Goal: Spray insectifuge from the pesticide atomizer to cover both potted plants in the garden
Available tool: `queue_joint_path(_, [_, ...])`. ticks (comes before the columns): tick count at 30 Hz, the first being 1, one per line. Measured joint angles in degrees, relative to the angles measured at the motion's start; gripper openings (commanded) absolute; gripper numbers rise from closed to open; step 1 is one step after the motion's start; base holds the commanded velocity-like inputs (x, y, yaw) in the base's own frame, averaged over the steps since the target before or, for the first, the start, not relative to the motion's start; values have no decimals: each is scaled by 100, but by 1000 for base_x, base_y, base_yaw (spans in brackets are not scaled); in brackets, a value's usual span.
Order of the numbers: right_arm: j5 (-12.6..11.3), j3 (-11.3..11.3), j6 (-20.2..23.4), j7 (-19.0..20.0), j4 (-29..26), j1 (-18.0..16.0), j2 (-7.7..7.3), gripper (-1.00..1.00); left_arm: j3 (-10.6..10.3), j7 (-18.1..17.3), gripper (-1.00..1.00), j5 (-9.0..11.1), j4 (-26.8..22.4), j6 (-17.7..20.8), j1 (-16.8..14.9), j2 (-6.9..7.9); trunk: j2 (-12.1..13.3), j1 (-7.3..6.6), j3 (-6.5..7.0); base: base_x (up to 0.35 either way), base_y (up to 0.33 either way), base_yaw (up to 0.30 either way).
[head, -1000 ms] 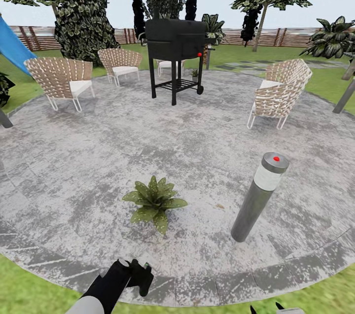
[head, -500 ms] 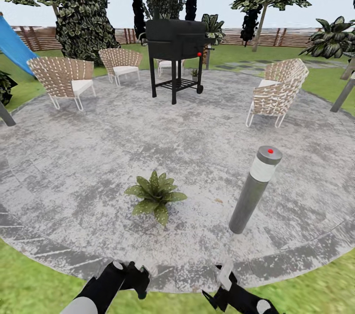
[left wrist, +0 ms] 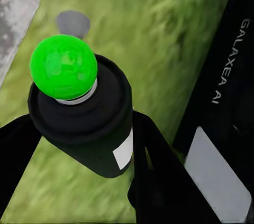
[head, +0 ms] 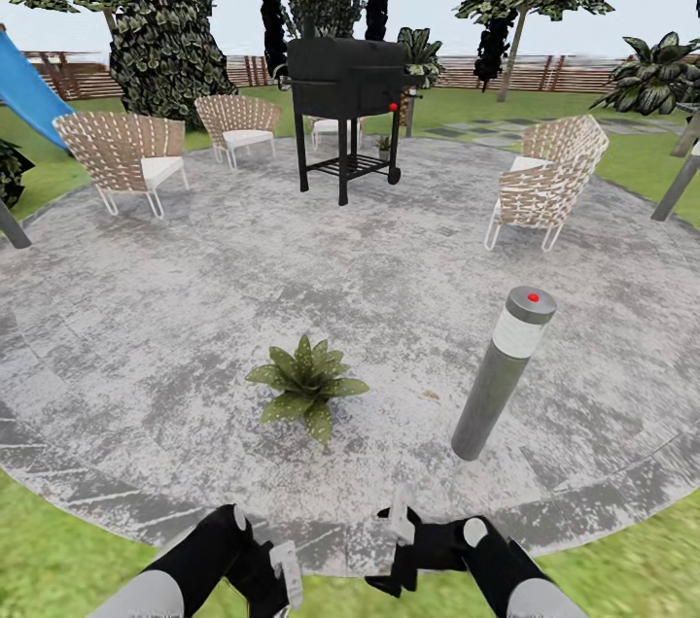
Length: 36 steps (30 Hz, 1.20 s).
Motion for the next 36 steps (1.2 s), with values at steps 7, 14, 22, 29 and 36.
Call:
queue_joint_path(7, [1,284,105,73,-51,-70,136,-100,-193,-414,-100,-427,-5,22,-233,-218,0,0,0,0,0,0])
queue_joint_path(14, [-4,477,118,84,-53,-114,199,-100,-208,-432,-100,-466,-5,57,-400,-472,0,0,0,0,0,0])
queue_joint_path(22, [-14,545,205,85,-98,-117,403,-100,-203,-365,-100,-450,-14,59,-466,-606,0,0,0,0,0,0])
queue_joint_path(29, [-16,545,204,85,-203,-117,403,-100,-173,-304,-100,-385,-165,2,-457,-602,0,0,0,0,0,0])
queue_joint_path(36, [-15,545,199,85,-211,-117,403,-100,-169,-301,-100,-373,-172,-16,-457,-610,0,0,0,0,0,0])
